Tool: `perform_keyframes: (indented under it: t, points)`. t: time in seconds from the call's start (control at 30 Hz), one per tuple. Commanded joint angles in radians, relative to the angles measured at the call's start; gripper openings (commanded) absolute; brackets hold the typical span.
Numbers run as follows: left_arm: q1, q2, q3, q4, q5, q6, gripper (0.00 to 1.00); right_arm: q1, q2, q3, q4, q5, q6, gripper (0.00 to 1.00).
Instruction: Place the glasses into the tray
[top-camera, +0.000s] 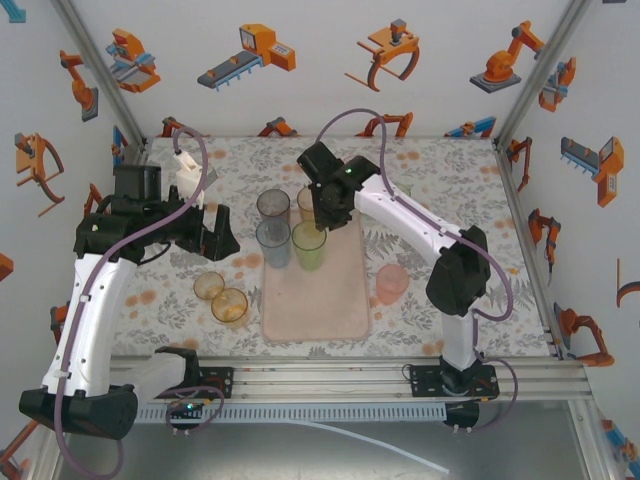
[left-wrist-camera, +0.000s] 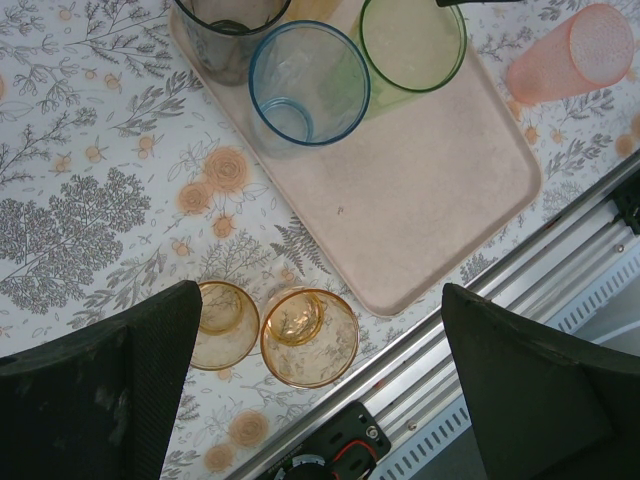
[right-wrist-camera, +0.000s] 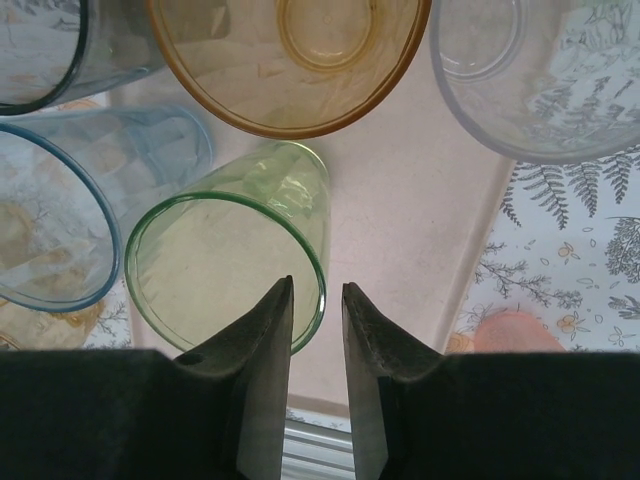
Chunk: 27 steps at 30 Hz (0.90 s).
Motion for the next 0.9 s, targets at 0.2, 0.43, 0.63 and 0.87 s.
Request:
perform_keyframes:
  t: [0.2, 0.43, 0.63, 0.87]
  points:
    - [-0.005, -0.006, 0.029, -0.024, 0.009, 0.021, 0.97, 0.001, -0.121, 0.097, -0.113, 0.062, -0.035, 0.29]
    - [-0.006, 0.002, 0.049, -0.045, 0.001, 0.033, 0.97, -0.023, -0.194, 0.185, -0.194, 0.131, -0.071, 0.32]
    - [-0.006, 0.009, 0.071, -0.064, 0.02, 0.06, 0.97, -0.166, -0.215, 0.245, -0.192, 0.089, -0.099, 0.35]
    - [-0.014, 0.045, 0.105, -0.071, 0.073, 0.099, 0.97, -0.323, -0.148, 0.272, -0.083, 0.002, -0.154, 0.35]
